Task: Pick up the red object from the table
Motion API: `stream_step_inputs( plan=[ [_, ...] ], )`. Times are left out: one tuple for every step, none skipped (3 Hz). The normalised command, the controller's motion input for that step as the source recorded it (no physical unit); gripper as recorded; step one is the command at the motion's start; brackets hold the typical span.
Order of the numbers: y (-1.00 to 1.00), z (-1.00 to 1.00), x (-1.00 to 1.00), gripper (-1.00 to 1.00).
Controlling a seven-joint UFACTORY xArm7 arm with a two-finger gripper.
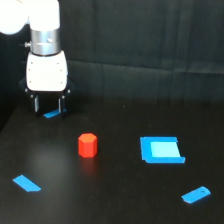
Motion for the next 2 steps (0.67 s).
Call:
stream_step_inputs(
  plan=[
    [-0.27, -0.33, 0.55, 0.95],
    [-0.33, -0.19, 0.55, 0.94]
  ],
)
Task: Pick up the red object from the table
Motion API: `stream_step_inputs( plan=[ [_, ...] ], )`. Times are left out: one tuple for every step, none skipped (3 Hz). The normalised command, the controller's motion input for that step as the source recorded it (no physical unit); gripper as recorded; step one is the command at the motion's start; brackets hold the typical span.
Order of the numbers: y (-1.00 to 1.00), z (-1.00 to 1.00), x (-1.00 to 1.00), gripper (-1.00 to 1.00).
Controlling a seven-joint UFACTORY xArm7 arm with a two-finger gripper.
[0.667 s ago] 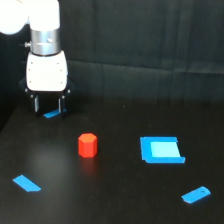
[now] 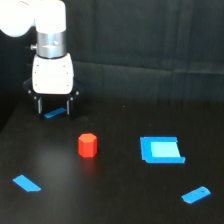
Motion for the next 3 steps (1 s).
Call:
stream_step_inputs(
  plan=[
    [-0.54, -0.13, 0.82, 0.96],
    [-0.74, 0.01, 0.83, 1.00],
    [-0.76, 0.19, 0.68, 1.00]
  ],
)
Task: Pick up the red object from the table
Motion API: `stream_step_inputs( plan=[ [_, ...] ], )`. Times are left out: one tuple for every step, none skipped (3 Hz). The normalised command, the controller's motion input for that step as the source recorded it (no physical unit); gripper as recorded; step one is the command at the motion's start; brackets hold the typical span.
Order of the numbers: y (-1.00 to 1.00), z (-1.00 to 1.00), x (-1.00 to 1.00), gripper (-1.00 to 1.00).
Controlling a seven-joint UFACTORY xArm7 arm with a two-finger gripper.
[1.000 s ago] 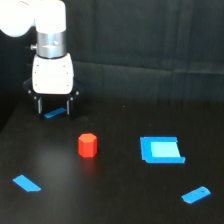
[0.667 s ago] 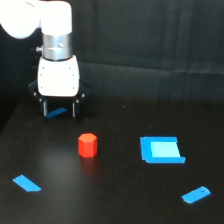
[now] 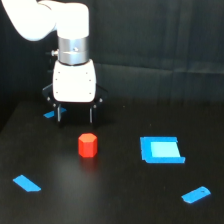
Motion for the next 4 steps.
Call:
stream_step_inputs(
  plan=[
    [-0.85, 0.23, 0.51, 0.96],
    [-0.88, 0.19, 0.24, 1.00],
    [-0.92, 0.02, 0.10, 0.99],
    [-0.80, -0.05, -0.03, 0.98]
  ],
)
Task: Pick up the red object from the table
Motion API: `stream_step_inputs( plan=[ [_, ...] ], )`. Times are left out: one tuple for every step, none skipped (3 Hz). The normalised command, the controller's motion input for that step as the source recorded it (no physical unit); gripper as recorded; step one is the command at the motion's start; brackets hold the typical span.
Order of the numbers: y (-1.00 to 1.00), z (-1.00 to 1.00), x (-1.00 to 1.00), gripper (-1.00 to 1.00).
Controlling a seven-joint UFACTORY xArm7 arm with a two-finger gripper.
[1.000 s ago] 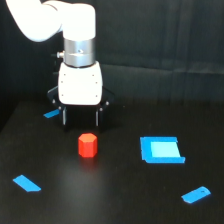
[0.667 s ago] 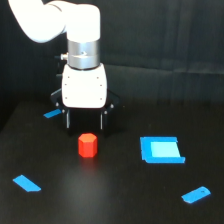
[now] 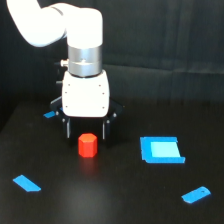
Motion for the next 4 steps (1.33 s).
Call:
stream_step_inputs(
  plan=[
    [-0.52, -0.15, 0.14, 0.99],
    [0.01, -0.16, 0.01, -0.89],
    [-0.06, -0.27, 0.03, -1.00],
    [0.05, -0.10, -0.06, -1.00]
  ],
)
